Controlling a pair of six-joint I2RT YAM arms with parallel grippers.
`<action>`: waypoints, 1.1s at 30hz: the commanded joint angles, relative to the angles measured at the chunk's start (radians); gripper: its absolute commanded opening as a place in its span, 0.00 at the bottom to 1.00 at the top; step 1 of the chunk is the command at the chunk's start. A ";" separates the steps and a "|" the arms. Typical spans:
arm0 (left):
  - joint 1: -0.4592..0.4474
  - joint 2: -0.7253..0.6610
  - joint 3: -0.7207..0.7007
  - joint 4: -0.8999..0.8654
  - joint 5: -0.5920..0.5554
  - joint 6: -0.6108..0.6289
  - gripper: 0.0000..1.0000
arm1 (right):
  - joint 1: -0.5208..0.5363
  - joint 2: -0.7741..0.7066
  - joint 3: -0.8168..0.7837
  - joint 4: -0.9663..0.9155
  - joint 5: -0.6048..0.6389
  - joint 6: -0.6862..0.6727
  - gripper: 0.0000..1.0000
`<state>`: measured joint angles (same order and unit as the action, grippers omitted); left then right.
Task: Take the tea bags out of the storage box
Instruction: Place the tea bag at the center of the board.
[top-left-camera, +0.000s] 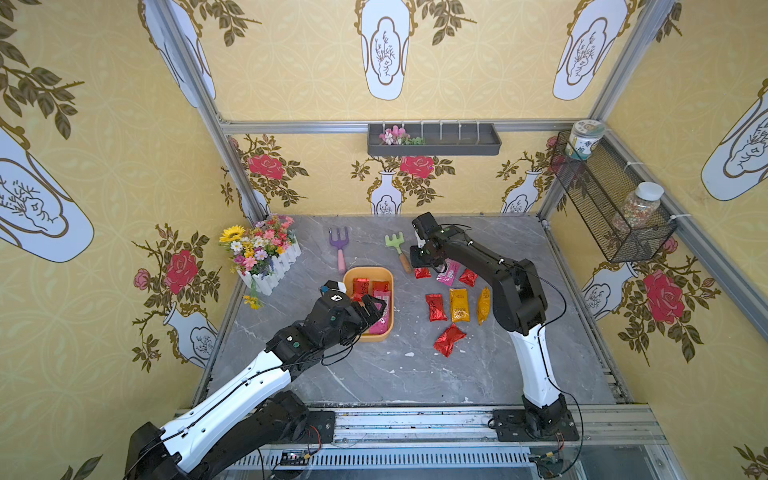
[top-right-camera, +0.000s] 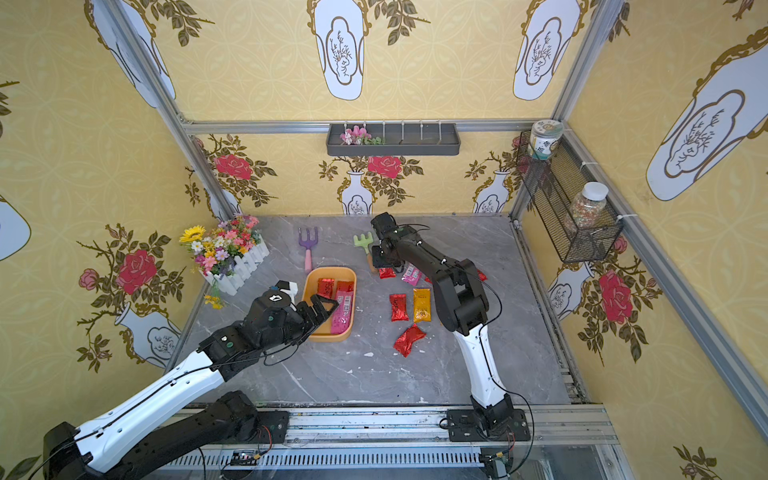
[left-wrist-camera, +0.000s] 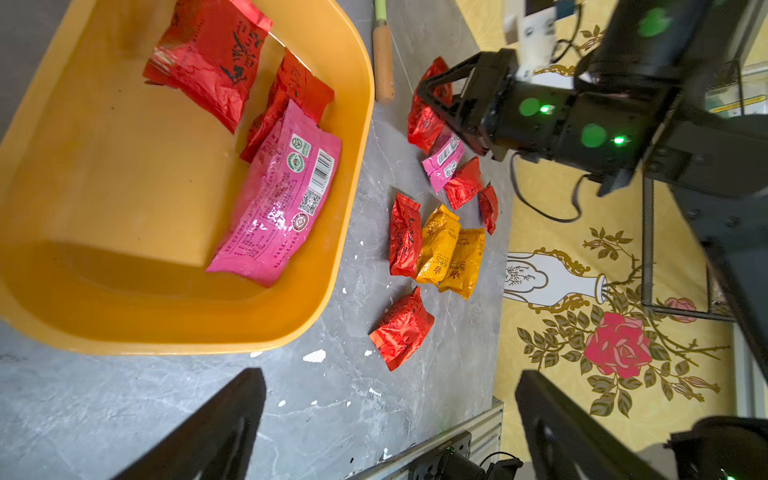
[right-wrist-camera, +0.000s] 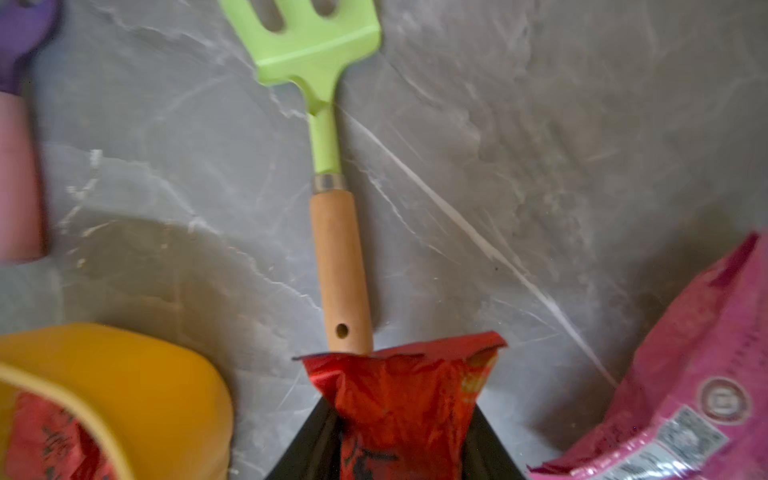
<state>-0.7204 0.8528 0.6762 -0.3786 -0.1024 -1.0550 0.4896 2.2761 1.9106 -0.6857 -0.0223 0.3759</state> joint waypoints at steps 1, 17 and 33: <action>-0.001 -0.038 -0.016 -0.043 -0.042 -0.005 1.00 | -0.011 0.028 0.004 -0.013 0.023 0.063 0.43; 0.004 0.138 0.169 -0.234 -0.175 0.151 0.98 | -0.023 -0.059 -0.108 0.061 0.005 0.067 0.68; 0.052 0.547 0.364 -0.255 -0.187 0.361 0.72 | 0.052 -0.609 -0.382 0.082 -0.025 -0.030 0.77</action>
<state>-0.6739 1.3533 1.0321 -0.6296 -0.2821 -0.7582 0.5213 1.7321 1.5738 -0.6144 -0.0322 0.3744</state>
